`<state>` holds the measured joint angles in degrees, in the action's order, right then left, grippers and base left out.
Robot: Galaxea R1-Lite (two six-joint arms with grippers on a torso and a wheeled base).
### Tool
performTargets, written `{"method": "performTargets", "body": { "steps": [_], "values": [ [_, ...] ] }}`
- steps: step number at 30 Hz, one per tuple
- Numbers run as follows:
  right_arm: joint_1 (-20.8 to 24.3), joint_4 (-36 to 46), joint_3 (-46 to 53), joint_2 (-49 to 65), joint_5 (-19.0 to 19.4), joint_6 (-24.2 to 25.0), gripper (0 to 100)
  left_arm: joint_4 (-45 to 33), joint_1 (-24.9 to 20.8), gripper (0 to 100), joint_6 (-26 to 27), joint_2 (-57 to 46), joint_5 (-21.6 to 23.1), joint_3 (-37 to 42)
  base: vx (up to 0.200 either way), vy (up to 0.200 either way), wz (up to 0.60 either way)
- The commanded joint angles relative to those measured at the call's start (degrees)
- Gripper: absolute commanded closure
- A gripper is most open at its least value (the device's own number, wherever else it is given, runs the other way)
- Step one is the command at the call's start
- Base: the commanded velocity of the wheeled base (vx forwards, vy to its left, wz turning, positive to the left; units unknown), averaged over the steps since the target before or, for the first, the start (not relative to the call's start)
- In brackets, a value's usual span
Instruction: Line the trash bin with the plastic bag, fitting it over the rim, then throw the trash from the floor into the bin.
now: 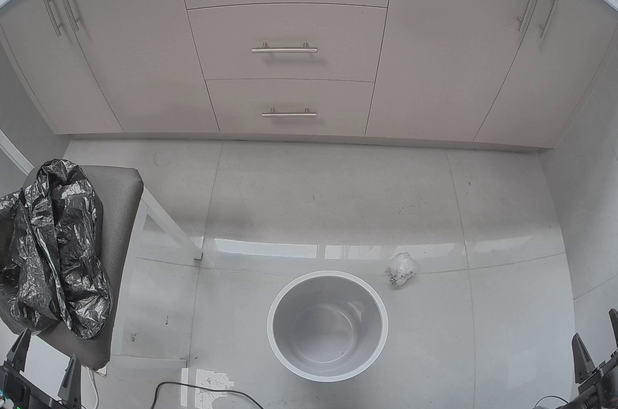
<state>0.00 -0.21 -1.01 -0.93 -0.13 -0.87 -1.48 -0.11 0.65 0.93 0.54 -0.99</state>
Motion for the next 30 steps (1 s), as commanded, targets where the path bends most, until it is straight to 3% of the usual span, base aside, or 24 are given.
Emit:
{"method": "performTargets", "body": {
  "steps": [1, 6, 8, 9, 12, 13, 14, 15, 16, 17, 19, 22, 26, 30],
  "values": [
    [0.0, -0.1, 1.0, 0.9, 0.0, -0.1, 0, 0.1, 0.2, 0, -0.1, -0.8, 0.0, 0.5, 0.000, 0.000, 0.00],
    [0.1, -2.3, -2.5, 0.5, 0.6, 1.9, 0, 0.0, 0.3, 0, -1.2, -0.6, -0.3, 0.5, 0.000, 0.000, 0.00],
    [1.9, -3.3, -28.2, -12.9, -0.1, 16.4, 0, 0.1, 0.4, 0, -1.2, -0.6, -0.4, 0.5, 0.000, 0.000, 0.00],
    [2.0, -1.4, -34.1, -16.2, -0.1, 19.1, 0, 0.1, 0.5, 0, -1.2, -0.7, -0.5, 0.5, 0.000, 0.000, 0.00],
    [1.5, 3.2, -40.8, -22.5, 2.6, 13.5, 0, 0.6, 0.4, 0, -2.1, 0.2, -1.2, -3.7, 0.000, 0.000, 0.00],
    [1.7, 2.5, -40.1, -26.1, 5.6, 9.1, 0, -0.2, -0.2, 0, -6.5, 3.8, -2.6, -14.8, 0.000, 0.000, 0.00],
    [1.8, 2.3, -40.0, -26.5, 5.8, 9.0, 0, -0.4, -0.2, 0, -7.1, 4.3, -2.7, -15.9, 0.000, 0.000, 0.00],
    [2.9, -1.7, -39.9, -30.1, 8.6, 10.4, 0, -5.4, -1.6, 0, -9.5, 9.4, -3.6, -26.8, 0.000, 0.000, 0.00],
    [2.9, -1.7, -39.9, -30.1, 8.6, 10.4, 0, -5.4, -1.6, 0, -9.5, 9.4, -3.6, -26.8, 0.000, 0.000, 0.00],
    [4.9, -9.8, -39.7, -35.4, 10.9, 14.8, 0, -14.2, -3.0, 0, -8.6, 15.9, -3.7, -37.1, 0.000, 0.000, 0.00],
    [6.9, -16.5, -39.5, -39.8, 11.4, 18.7, 0, -18.3, -3.6, 0, -6.4, 22.7, -3.6, -41.3, 0.000, 0.000, 0.00],
    [10.1, -24.5, -37.2, -45.6, 11.3, 23.7, 0, -18.5, -3.0, 0, 1.1, 34.4, -4.2, -44.2, 0.000, 0.000, 0.00],
    [11.5, -30.3, -33.9, -51.2, 11.2, 23.5, 0, -17.7, -0.9, 0, 7.9, 48.2, -6.3, -47.7, 0.000, 0.000, 0.00],
    [11.0, -32.3, -32.4, -54.4, 11.2, 23.5, 0, -10.0, 1.1, 0, 14.6, 62.4, -6.2, -49.2, 0.000, 0.000, 0.00]
  ]
}}
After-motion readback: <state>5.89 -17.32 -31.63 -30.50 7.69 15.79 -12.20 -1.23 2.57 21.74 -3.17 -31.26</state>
